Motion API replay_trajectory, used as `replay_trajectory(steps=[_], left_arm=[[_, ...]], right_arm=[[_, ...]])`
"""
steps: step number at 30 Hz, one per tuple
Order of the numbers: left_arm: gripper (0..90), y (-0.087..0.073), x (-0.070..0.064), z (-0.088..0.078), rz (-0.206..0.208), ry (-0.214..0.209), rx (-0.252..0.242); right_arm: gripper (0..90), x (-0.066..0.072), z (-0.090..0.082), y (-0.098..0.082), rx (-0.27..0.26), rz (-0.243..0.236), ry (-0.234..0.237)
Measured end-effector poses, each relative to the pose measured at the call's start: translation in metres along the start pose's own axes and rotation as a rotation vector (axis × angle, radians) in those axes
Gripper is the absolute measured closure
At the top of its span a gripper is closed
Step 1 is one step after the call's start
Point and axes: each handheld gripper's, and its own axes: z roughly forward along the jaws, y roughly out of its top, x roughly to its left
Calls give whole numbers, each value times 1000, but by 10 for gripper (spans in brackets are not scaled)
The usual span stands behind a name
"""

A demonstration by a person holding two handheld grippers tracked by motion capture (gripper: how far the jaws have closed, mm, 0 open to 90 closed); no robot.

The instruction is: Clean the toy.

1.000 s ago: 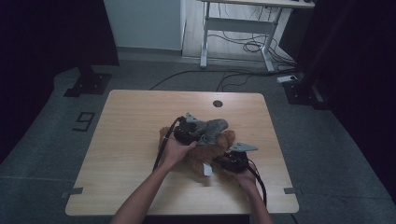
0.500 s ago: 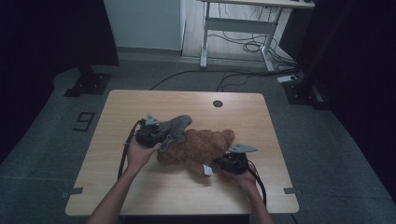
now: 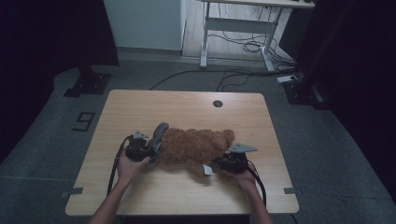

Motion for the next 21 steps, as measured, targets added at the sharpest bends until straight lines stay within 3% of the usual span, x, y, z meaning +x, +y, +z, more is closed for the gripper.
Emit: replay_trajectory(steps=[6,11,16,21], left_arm=[[803,17,9,10,-37,-13,-6],[802,39,7,-13,-4,-4,-83],[800,70,-23,-27,72,-42,-149],[799,100,-75,-17,177,-92,-147]], right_arm=[[616,-6,8,5,-5,5,-11],[611,-9,9,6,-7,17,-12],[606,-8,8,6,-6,10,-20],[604,-6,8,5,-6,0,-27]])
